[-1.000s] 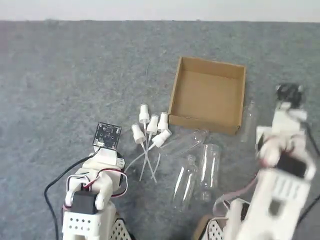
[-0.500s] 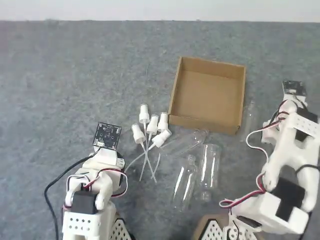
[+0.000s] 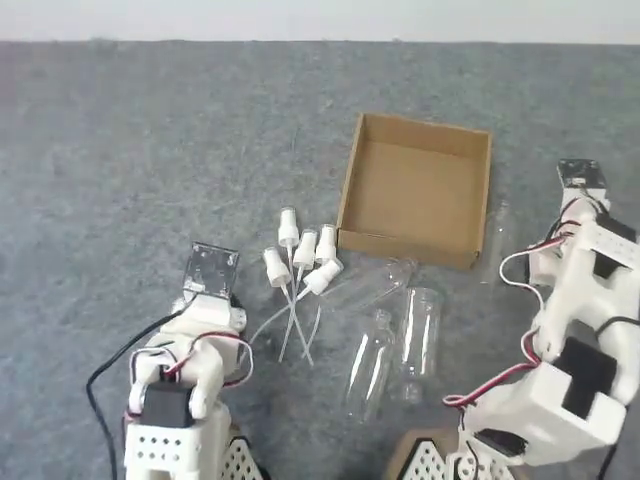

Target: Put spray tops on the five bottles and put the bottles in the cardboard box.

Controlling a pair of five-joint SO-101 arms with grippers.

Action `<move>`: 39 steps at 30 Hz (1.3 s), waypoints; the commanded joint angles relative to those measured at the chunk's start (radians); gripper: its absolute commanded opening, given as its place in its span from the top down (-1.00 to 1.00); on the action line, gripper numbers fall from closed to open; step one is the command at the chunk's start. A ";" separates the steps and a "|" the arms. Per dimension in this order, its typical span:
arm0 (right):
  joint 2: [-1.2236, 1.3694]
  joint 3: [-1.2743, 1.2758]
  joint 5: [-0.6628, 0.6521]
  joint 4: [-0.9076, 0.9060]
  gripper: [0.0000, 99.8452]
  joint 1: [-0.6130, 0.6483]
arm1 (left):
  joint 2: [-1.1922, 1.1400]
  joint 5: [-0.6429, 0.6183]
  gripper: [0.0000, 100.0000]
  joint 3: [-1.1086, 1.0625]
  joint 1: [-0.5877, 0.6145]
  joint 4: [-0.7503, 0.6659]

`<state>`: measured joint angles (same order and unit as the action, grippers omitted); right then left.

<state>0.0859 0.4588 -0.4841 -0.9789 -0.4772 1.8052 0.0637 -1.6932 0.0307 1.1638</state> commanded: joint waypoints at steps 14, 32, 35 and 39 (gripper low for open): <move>0.016 -0.011 -0.239 0.005 0.97 -0.143 | -0.571 0.215 0.97 0.756 0.083 0.021; 0.027 -0.009 -0.244 0.004 0.97 -0.143 | -1.554 -0.238 0.65 0.955 -0.114 -0.288; 0.027 -0.009 -0.244 0.004 0.97 -0.143 | -1.628 -0.256 0.65 0.964 -0.110 -0.296; 0.027 -0.009 -0.241 0.004 0.97 -0.143 | -1.676 -0.287 0.65 0.974 -0.110 -0.299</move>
<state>0.0890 0.4557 -0.7158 -0.9759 -0.5969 0.1404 -0.1880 -0.7756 -0.0767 0.8892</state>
